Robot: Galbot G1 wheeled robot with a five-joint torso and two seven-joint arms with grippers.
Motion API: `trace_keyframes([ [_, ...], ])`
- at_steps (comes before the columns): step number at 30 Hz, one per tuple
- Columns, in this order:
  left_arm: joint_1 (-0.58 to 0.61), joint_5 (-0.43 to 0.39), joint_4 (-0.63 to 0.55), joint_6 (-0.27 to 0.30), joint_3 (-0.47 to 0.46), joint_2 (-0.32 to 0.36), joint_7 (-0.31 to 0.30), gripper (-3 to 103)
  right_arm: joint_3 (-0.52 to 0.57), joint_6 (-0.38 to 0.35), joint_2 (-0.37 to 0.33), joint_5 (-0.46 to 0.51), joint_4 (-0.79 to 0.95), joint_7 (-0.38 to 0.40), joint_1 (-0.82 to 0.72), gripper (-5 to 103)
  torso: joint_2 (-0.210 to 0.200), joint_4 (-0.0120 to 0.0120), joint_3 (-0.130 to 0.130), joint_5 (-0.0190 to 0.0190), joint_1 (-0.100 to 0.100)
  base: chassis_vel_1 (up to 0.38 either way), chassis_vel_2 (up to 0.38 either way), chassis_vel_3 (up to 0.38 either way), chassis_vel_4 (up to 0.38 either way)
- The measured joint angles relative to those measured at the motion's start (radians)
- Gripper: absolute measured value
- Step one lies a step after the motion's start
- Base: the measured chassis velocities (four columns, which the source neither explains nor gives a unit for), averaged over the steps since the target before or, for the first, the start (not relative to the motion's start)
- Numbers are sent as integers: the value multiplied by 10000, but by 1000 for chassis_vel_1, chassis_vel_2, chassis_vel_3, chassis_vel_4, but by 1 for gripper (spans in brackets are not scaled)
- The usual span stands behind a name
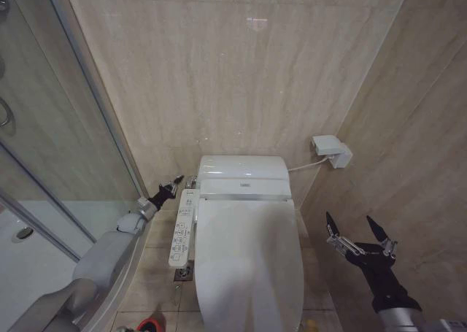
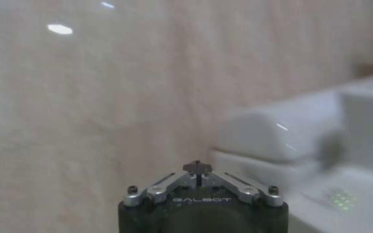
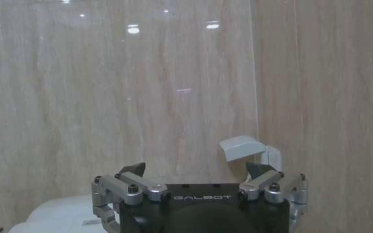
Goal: Open the toilet lid, clean the toilet bowl with a toilet brush, close the toilet lid, and flush.
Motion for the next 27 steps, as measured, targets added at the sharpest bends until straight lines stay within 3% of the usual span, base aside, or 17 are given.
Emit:
trace_keyframes([
  [2, 179, 16, -287, -6, -374, -181, -898, 0, 0, 0, 0, 0, 0, 0, 0, 100, 0, -1, 0, 1, 0, 0, 0, 0, 0],
  [3, 179, 16, -287, -6, -374, -181, -898, 0, 0, 0, 0, 0, 0, 0, 0, 100, 0, -1, 0, 1, 0, 0, 0, 0, 0],
  [6, 506, 19, -854, 106, -693, -336, -2215, 0, 0, 0, 0, 0, 0, 0, 0, 100, 0, 1, 0, 3, 0, 0, 0, 0, 0],
  [7, 506, 19, -854, 106, -693, -336, -2215, 0, 0, 0, 0, 0, 0, 0, 0, 100, 0, 1, 0, 3, 0, 0, 0, 0, 0],
  [8, 685, 15, -1191, 257, -751, -368, -2793, 0, 0, 0, 0, 0, 0, 0, 0, 100, 0, 2, -1, 3, 0, 0, 0, 0, 0],
  [11, 1229, -171, -2372, 1029, -758, -337, -4138, 0, 0, -1, -1, -1, 0, 0, 0, 100, 0, 3, 0, 0, 0, 0, 0, 0, 0],
  [12, 1229, -171, -2372, 1029, -758, -337, -4138, 0, 0, -1, -1, -1, 0, 0, 0, 100, 0, 3, 0, 0, 0, 0, 0, 0, 0],
  [15, 1840, -404, -3842, 2183, -738, -96, -5384, 0, 0, -1, 0, 0, -1, 0, 0, 100, 0, 1, -1, 2, -1, 0, 0, 0, 0],
  [16, 2225, -534, -4665, 2941, -724, 161, -6021, 0, 0, 0, 0, 0, 0, 0, 0, 100, 1, 1, -2, 2, -2, 0, 0, 0, 0],
  [17, 2225, -534, -4665, 2941, -724, 161, -6021, 0, 0, 0, 0, 0, 0, 0, 0, 100, 1, 1, -2, 2, -2, 0, 0, 0, 0],
  [19, 2743, -658, -5594, 3651, -720, 579, -6635, 0, 0, 0, 0, -1, 0, 0, 0, 100, 0, 3, -2, 3, -2, 0, 0, 0, 0],
  [20, 2743, -658, -5594, 3651, -720, 579, -6635, 0, 0, 0, 0, -1, 0, 0, 0, 100, 0, 3, -2, 3, -2, 0, 0, 0, 0],
  [22, 3331, -710, -6564, 4174, -819, 1037, -7028, 0, 0, 0, 1, 0, 0, 0, 0, 100, 0, 4, -2, 1, -1, 0, 0, 0, 0],
  [27, 4313, -709, -8211, 4557, -1125, 1858, -7279, 0, 0, 0, 0, 0, 0, 0, 0, 100, 1, 3, -2, 2, -2, 0, 0, 0, 0],
])
